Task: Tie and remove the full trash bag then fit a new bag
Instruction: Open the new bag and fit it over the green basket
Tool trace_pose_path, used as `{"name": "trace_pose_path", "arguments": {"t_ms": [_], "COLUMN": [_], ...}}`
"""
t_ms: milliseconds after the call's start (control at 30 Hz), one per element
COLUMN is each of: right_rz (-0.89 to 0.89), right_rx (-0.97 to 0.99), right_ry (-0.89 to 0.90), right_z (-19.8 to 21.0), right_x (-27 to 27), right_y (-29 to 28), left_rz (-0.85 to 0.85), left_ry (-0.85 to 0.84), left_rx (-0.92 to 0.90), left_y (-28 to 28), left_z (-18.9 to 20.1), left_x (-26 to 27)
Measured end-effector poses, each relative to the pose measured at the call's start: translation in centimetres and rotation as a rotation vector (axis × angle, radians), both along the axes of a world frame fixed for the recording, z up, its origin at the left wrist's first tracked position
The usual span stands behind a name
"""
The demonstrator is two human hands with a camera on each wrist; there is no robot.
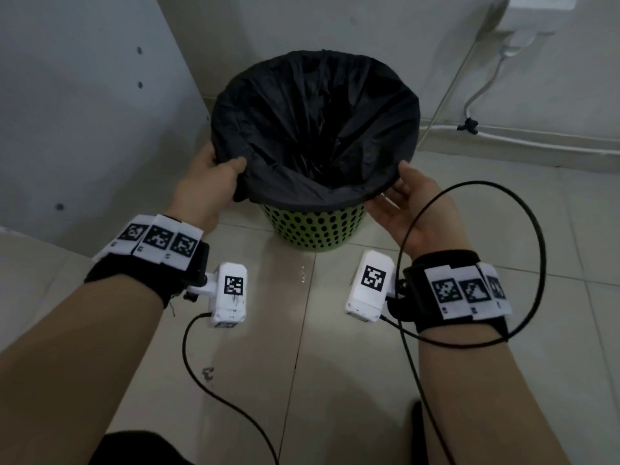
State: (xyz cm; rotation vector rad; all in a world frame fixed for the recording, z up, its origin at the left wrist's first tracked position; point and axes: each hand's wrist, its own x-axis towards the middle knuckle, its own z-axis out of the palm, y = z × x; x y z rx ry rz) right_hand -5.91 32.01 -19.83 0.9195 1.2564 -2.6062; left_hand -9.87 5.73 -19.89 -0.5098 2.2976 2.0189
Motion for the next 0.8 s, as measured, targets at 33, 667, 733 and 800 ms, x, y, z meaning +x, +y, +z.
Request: {"name": "trace_pose_path", "arguments": {"t_ms": [33,667,733,800], "right_rz": [0.003,0.126,0.237,0.268], "right_rx": [0.019,-0.173,-0.128,-0.06], "right_ry": [-0.006,0.069,0.039,-0.015], "right_z": [0.1,1.3,0.9,0.3], "right_x": [-0.2,1.6,2.3,2.7], "right_y": [0.1,-5.8,-6.5,-5.9], "left_rz": [-0.001,0.092,0.153,0.188], "left_ry": [0.012,-0.107,-0.089,-0.055], "left_rx": [0.011,0.209,0.252,0.262], "left_y": [0.0,2.5,2.3,1.5], "left_z": [0.0,0.0,-0.3,-0.4], "left_x": [-0.1,0.9,0.8,0.4]}}
